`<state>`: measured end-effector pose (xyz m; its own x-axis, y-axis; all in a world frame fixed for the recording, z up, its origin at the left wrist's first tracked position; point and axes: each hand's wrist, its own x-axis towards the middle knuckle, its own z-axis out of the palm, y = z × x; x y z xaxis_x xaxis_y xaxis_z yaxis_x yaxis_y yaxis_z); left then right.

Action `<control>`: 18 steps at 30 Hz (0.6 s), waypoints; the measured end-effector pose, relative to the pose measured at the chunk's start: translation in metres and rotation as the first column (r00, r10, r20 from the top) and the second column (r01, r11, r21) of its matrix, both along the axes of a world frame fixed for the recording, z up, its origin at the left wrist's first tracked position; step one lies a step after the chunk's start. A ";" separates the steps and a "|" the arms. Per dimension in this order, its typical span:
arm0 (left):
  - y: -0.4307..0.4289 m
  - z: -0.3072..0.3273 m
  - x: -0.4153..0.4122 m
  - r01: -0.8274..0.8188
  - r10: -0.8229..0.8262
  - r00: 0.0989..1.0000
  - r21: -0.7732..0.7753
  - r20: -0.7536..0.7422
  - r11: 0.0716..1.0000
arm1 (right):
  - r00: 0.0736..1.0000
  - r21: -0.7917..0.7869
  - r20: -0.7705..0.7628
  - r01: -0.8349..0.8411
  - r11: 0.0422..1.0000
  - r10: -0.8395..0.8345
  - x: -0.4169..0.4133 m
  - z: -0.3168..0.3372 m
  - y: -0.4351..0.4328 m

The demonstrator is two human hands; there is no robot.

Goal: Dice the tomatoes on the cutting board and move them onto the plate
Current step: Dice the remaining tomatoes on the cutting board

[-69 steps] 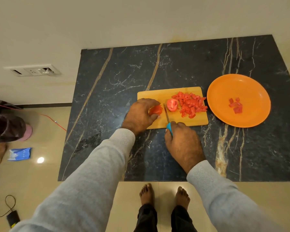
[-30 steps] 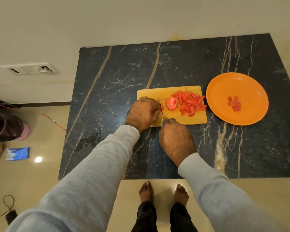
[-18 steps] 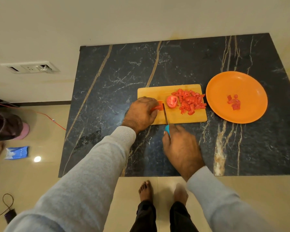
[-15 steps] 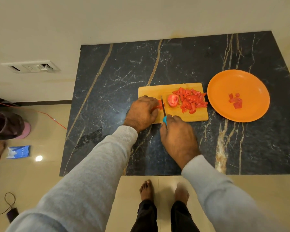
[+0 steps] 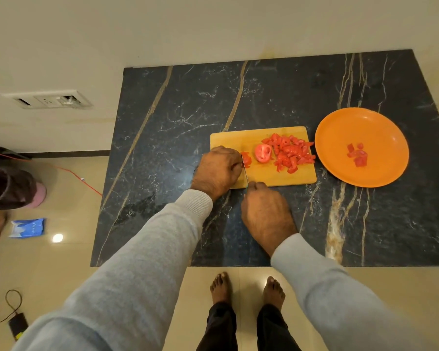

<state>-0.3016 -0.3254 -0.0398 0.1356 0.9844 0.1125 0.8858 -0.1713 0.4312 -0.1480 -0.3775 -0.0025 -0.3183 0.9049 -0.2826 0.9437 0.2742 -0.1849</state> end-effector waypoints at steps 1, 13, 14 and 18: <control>0.000 -0.001 0.000 0.001 -0.001 1.000 0.013 0.006 1.000 | 1.000 -0.025 0.002 0.014 1.000 -0.014 0.003 -0.001 -0.006; -0.011 -0.004 -0.004 -0.031 0.029 0.998 0.045 0.047 0.999 | 0.965 0.158 -0.248 0.131 0.979 -0.089 0.015 0.015 -0.012; -0.011 -0.003 -0.004 -0.031 0.030 0.998 0.031 0.049 0.999 | 0.965 0.164 -0.247 0.127 0.978 -0.083 0.011 0.013 -0.006; -0.008 -0.004 -0.004 -0.036 0.035 0.998 0.019 0.044 0.999 | 0.981 0.171 -0.181 0.105 0.980 -0.074 -0.005 0.000 0.014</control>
